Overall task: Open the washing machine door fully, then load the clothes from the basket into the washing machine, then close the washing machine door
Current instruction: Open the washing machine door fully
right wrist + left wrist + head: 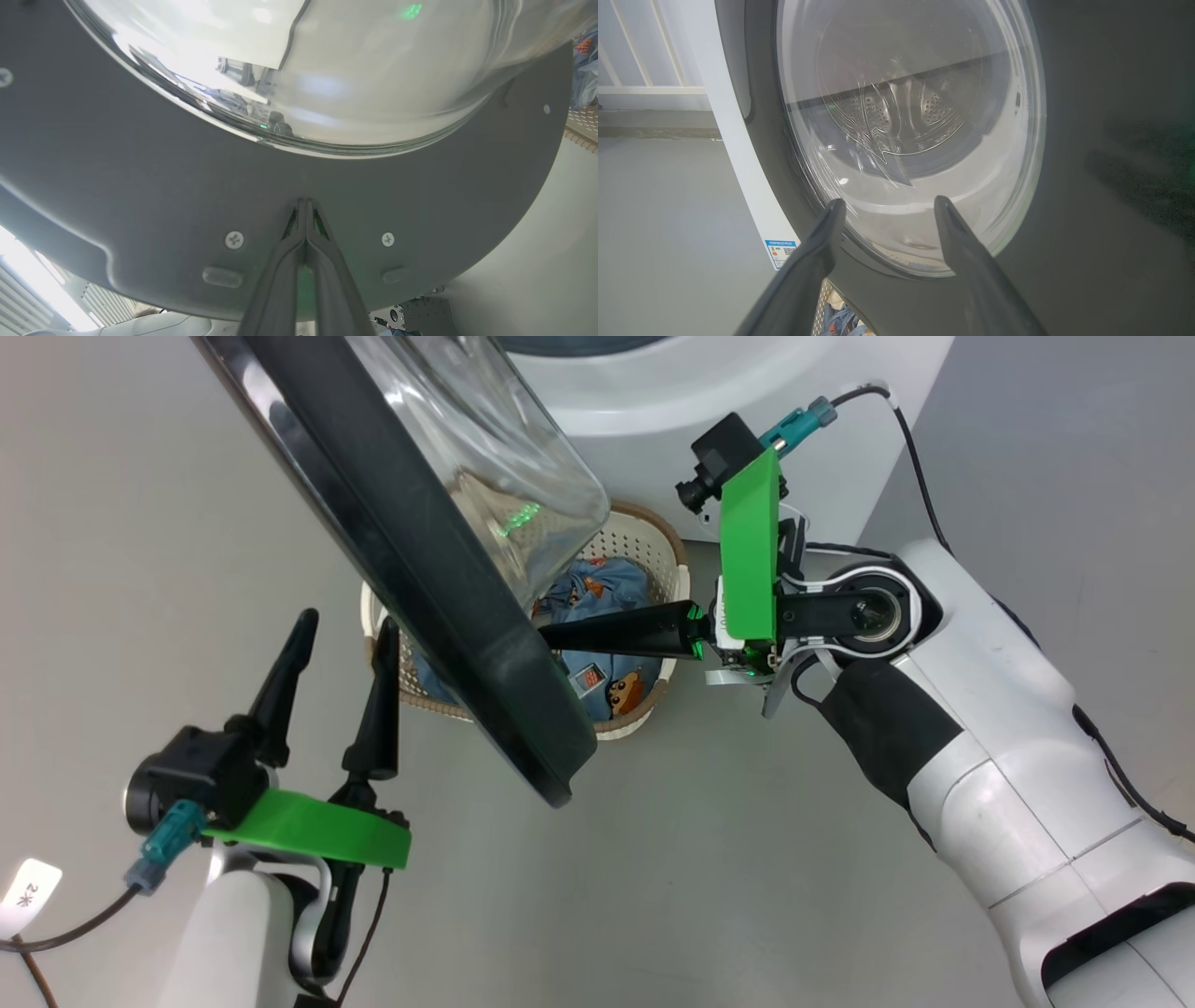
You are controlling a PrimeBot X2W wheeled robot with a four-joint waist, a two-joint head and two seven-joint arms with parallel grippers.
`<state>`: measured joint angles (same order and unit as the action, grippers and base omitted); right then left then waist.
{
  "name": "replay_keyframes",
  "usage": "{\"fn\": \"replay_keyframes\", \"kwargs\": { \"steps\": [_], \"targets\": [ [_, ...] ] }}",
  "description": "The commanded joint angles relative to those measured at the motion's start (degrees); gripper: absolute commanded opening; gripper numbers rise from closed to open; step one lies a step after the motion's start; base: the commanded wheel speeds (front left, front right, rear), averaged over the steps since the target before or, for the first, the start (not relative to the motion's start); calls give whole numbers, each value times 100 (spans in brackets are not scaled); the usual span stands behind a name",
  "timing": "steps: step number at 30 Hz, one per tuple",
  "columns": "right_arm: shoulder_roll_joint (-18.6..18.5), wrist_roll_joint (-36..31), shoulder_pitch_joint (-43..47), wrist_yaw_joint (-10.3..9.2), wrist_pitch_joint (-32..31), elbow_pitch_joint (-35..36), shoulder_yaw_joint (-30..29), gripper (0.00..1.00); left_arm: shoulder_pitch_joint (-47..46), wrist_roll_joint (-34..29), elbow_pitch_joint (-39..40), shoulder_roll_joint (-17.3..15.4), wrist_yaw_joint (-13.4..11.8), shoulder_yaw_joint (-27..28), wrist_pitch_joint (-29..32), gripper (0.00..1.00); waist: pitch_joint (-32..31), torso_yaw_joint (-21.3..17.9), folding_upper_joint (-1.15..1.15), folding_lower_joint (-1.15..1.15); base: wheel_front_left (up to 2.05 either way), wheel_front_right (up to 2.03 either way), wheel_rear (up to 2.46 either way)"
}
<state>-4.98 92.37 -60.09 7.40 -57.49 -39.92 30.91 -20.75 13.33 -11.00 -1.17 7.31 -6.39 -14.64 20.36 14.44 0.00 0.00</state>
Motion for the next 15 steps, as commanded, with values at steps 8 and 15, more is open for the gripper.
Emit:
{"fn": "replay_keyframes", "kwargs": {
  "steps": [8,15],
  "targets": [
    [197,185,-65,9,286,75,111,0,68,-64,167,-171,-28,249,-36,100,-81,-166,0,0,0,0,0],
    [-103,262,163,9,672,377,-69,0,143,-184,157,-171,-22,376,-36,100,-269,-367,0,0,0,0,0]
  ]
}}
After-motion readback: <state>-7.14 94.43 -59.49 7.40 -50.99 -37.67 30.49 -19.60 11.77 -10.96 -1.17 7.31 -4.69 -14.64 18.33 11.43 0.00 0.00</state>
